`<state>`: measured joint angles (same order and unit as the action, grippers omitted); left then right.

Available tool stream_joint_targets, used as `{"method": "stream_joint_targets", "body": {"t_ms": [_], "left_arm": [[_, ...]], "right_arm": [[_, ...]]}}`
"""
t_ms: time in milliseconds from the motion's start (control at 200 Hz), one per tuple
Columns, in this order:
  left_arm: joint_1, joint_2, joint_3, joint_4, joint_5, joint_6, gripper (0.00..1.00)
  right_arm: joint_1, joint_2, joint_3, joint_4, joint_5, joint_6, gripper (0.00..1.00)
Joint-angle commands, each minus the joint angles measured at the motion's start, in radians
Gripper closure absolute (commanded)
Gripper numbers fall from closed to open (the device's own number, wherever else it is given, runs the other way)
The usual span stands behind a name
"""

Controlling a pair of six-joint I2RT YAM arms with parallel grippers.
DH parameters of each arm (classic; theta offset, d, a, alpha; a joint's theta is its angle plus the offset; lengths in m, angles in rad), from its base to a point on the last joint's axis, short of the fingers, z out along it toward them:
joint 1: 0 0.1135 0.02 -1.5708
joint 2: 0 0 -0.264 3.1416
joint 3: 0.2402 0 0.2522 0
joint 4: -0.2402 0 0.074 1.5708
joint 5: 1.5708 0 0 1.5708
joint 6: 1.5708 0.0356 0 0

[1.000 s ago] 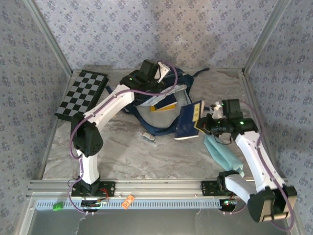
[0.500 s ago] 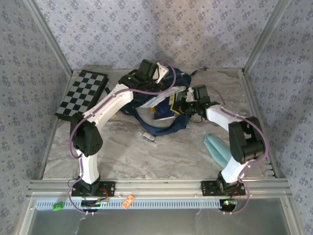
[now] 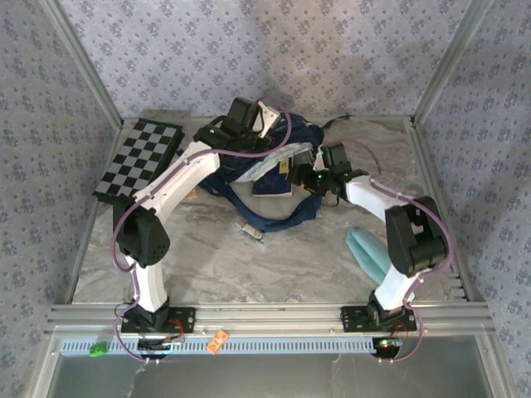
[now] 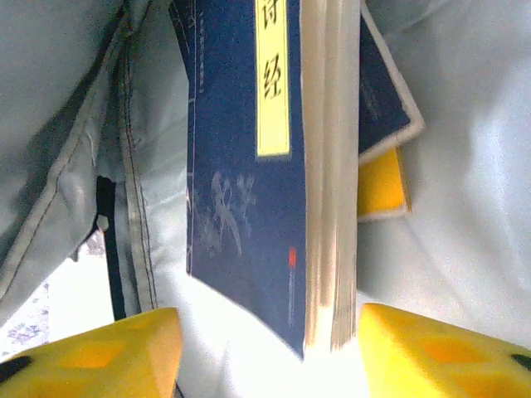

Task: Pack the student bag
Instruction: Place the book in the student bag.

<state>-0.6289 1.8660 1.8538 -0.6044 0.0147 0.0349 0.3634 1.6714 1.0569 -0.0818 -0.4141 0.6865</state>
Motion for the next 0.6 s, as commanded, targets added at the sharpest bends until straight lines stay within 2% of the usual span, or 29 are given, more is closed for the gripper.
{"method": "stream_joint_targets", "body": {"t_ms": [0, 150, 330, 510, 595], "left_arm": [[0.006, -0.084, 0.016, 0.086, 0.043, -0.038, 1.00], [0.005, -0.076, 0.026, 0.077, 0.037, -0.052, 1.00], [0.006, -0.064, 0.047, 0.052, 0.036, -0.070, 1.00], [0.005, -0.064, 0.040, 0.047, 0.040, -0.097, 1.00], [0.005, -0.065, 0.038, 0.040, 0.041, -0.104, 1.00]], "right_arm": [[0.087, -0.055, -0.061, -0.069, 0.102, 0.011, 0.50], [0.162, -0.004, -0.085, -0.007, 0.133, 0.080, 0.72], [0.161, 0.110, -0.020, 0.079, 0.207, 0.059, 0.86], [0.112, 0.162, 0.036, 0.198, 0.281, 0.026, 0.88], [0.097, 0.158, 0.045, 0.187, 0.241, 0.017, 0.88]]}}
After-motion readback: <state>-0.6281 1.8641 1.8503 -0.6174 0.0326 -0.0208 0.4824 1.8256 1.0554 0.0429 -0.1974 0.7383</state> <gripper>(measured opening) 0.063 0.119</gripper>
